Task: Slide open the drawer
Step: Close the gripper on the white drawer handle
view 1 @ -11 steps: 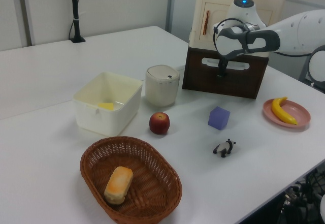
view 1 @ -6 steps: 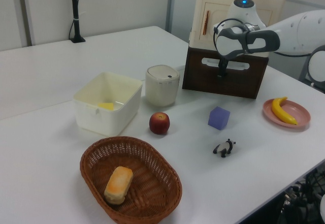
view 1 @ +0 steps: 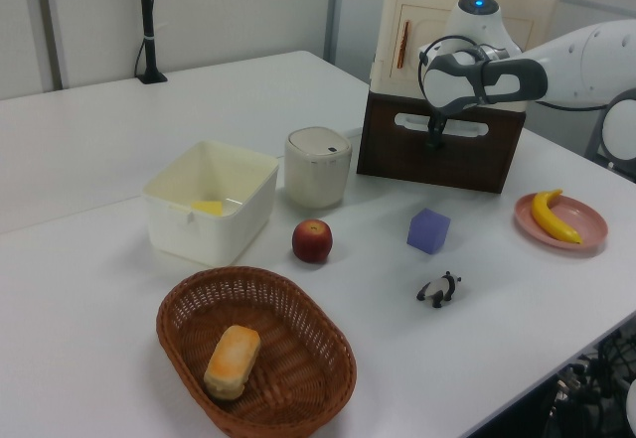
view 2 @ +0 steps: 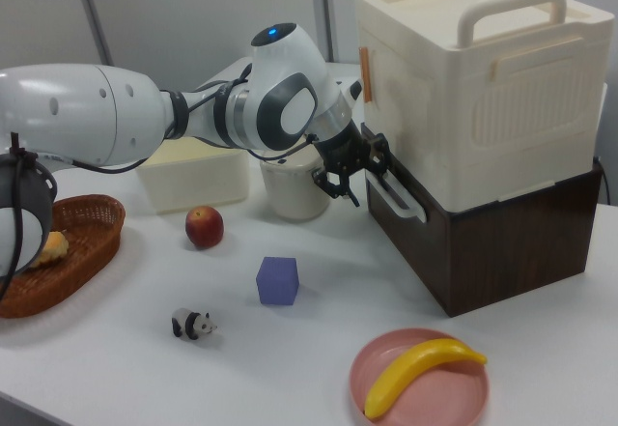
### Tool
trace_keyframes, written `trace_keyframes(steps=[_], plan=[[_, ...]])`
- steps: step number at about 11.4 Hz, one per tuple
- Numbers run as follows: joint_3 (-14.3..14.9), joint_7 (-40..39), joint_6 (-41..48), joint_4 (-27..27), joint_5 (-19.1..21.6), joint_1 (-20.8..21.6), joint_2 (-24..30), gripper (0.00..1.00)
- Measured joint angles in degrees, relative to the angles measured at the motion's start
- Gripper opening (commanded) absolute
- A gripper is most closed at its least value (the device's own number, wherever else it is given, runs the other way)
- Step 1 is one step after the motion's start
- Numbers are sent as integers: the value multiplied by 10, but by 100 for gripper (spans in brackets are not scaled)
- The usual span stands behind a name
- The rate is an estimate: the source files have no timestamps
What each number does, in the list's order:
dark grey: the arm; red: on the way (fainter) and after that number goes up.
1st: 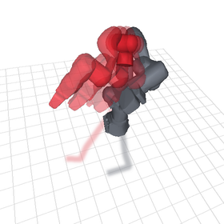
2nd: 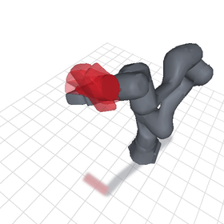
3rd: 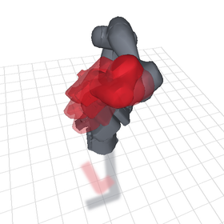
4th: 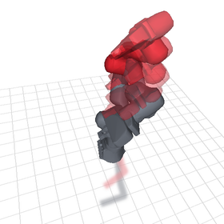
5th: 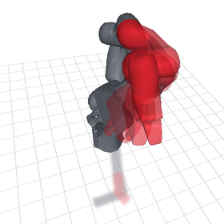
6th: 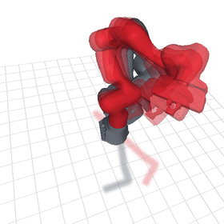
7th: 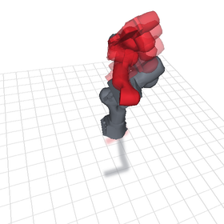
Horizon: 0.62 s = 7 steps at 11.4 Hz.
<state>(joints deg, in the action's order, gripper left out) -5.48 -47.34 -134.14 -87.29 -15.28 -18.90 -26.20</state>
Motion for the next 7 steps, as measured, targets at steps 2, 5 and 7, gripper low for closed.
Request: trace_keyframes(steps=[2,5,7], plan=[[0,5,0,1,0,0,-1,60],[0,8,0,2,0,0,-2,60],[0,20,0,9,0,-1,-2,60]])
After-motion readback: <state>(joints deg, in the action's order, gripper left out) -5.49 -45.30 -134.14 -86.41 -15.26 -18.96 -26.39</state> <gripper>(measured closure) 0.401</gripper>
